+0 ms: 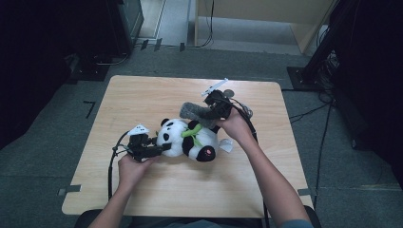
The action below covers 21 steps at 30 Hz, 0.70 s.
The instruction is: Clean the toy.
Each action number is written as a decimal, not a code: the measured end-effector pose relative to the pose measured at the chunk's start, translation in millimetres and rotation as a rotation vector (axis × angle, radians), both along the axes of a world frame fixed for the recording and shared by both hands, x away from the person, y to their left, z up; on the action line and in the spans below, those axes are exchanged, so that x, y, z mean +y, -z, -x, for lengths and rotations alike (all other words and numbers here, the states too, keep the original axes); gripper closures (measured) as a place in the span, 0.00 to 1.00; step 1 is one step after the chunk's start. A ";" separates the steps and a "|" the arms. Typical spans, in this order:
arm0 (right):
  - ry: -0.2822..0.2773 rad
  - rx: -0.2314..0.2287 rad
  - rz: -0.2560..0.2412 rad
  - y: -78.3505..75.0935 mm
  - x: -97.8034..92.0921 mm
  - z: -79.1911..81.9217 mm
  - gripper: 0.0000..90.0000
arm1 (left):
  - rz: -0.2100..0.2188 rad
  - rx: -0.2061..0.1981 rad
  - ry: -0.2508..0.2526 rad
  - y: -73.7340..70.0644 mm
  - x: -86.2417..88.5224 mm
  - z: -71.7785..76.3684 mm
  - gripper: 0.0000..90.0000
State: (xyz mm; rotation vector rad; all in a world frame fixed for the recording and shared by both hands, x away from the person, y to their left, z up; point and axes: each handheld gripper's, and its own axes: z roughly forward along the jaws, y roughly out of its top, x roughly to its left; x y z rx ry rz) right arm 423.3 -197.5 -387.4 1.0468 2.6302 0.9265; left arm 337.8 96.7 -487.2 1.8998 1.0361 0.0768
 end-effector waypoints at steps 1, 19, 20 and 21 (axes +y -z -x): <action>0.005 0.008 0.000 0.4 -3.0 -0.2 0.85 | 0.001 -0.002 0.001 0.2 -0.2 0.2 0.48; 0.101 -0.076 -0.103 -18.5 -43.4 -0.4 0.85 | 0.007 -0.019 0.011 1.5 0.6 0.2 0.47; 0.102 -0.090 -0.117 -21.9 -45.7 0.9 0.85 | 0.007 -0.021 0.012 1.7 0.7 0.2 0.47; 0.102 -0.090 -0.117 -21.9 -45.7 0.9 0.85 | 0.007 -0.021 0.012 1.7 0.7 0.2 0.47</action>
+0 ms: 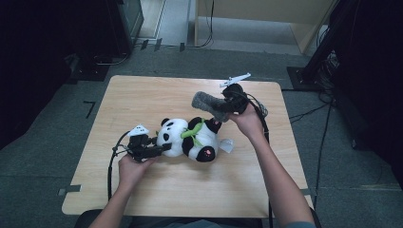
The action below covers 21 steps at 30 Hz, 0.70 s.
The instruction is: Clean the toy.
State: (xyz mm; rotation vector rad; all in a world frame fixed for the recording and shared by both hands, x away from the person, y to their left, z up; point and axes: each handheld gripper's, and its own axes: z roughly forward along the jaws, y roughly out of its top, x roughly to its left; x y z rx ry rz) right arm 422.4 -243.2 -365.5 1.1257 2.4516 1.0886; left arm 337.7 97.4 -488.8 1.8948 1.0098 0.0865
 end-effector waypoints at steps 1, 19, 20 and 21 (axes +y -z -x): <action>-0.003 -0.015 -0.036 -6.3 -3.3 3.9 0.85 | 0.003 -0.001 0.001 0.3 0.2 0.0 0.47; -0.086 -0.044 -0.081 24.9 -0.6 43.9 0.84 | -0.003 0.017 -0.019 -1.6 -1.8 -0.4 0.47; -0.086 -0.053 -0.083 27.4 -1.4 45.6 0.83 | -0.005 0.015 -0.020 -1.9 -2.5 0.0 0.47; -0.082 -0.055 -0.085 29.7 -3.2 47.3 0.83 | -0.008 0.014 -0.022 -2.0 -2.8 0.3 0.47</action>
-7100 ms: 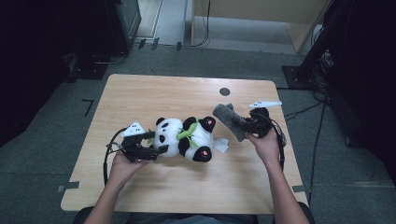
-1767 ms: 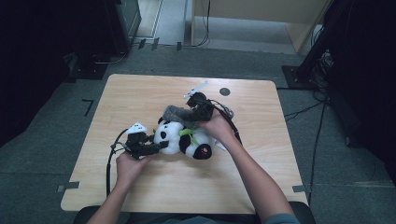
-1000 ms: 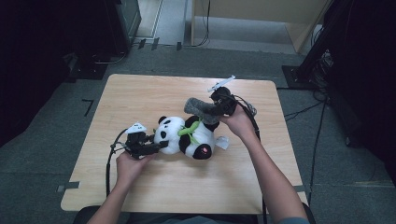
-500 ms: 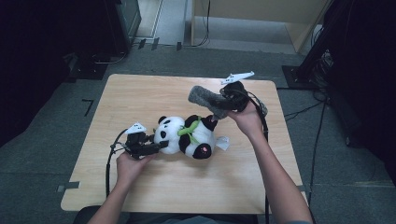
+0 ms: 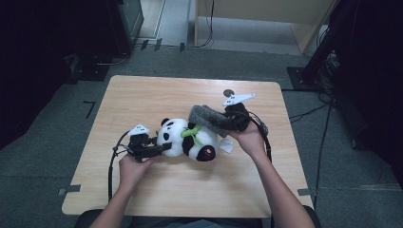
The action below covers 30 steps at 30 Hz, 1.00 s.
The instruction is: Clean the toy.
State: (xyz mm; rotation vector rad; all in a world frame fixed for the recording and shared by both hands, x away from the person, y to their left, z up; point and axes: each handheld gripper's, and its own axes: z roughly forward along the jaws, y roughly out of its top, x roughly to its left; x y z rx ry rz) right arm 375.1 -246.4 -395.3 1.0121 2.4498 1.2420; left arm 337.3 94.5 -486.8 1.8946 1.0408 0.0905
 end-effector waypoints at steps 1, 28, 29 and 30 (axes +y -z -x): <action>0.002 -0.001 -0.003 1.0 -1.7 0.5 0.83 | -0.002 -0.002 0.001 -0.1 -0.2 0.2 0.47; 0.177 0.026 -0.102 15.4 -65.1 6.9 0.84 | 0.010 -0.033 0.040 1.4 1.7 0.1 0.35; 0.183 0.021 -0.107 12.5 -65.8 7.8 0.84 | 0.010 -0.033 0.040 1.4 1.7 0.1 0.33; 0.185 0.012 -0.114 9.7 -66.1 8.3 0.84 | 0.013 -0.034 0.044 1.4 1.7 0.1 0.31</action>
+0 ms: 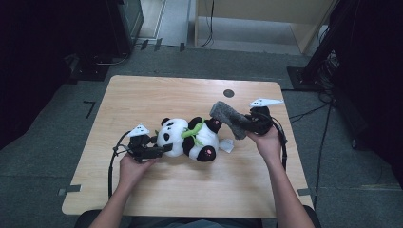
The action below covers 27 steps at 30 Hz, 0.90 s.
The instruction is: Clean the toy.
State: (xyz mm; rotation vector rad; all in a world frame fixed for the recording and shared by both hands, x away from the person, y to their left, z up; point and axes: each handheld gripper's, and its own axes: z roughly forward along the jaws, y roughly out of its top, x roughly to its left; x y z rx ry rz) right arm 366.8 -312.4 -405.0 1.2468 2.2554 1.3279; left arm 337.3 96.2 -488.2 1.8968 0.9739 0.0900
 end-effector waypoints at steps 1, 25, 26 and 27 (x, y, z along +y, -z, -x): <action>0.000 0.000 0.000 0.0 0.0 0.0 0.84 | 0.000 0.000 0.002 -0.1 0.1 0.0 0.31; -0.112 0.013 -0.015 3.8 52.5 0.6 0.80 | -0.086 -0.067 0.038 1.2 -10.3 -1.3 0.22; -0.103 0.035 -0.027 6.1 51.8 -1.5 0.78 | -0.081 -0.067 0.029 1.4 -8.6 -0.9 0.27; -0.103 0.035 -0.027 6.1 51.8 -1.5 0.78 | -0.081 -0.067 0.029 1.4 -8.6 -0.9 0.28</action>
